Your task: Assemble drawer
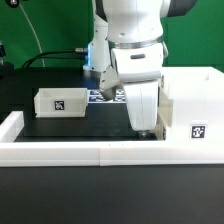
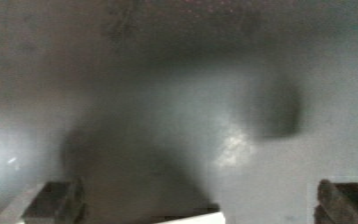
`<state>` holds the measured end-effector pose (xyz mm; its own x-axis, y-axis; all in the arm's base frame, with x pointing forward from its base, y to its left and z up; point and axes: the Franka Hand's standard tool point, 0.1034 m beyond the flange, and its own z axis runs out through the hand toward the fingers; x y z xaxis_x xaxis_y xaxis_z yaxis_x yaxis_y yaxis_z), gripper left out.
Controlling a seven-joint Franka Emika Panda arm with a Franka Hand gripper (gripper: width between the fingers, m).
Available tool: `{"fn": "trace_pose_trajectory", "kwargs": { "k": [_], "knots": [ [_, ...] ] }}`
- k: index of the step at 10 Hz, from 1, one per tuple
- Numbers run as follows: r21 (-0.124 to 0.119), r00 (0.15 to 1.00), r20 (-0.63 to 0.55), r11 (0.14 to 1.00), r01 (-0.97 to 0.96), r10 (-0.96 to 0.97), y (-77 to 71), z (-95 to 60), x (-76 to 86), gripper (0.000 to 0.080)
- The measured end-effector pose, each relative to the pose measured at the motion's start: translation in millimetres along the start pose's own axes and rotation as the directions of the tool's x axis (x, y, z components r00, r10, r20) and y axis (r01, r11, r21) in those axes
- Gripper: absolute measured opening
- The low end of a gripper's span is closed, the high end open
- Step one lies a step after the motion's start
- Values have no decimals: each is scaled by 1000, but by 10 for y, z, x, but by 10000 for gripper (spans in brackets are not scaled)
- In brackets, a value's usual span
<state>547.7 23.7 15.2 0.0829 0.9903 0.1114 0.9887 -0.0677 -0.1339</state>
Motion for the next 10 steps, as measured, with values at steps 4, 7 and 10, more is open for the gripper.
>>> {"fn": "trace_pose_trajectory", "kwargs": {
  "k": [4, 7, 10],
  "knots": [
    [-5, 999, 9, 999, -33, 33, -165, -20, -329, 649],
    [-1, 998, 22, 998, -56, 56, -314, -229, -642, 649],
    [-26, 994, 37, 995, -99, 100, -607, -461, -999, 649]
  ]
}}
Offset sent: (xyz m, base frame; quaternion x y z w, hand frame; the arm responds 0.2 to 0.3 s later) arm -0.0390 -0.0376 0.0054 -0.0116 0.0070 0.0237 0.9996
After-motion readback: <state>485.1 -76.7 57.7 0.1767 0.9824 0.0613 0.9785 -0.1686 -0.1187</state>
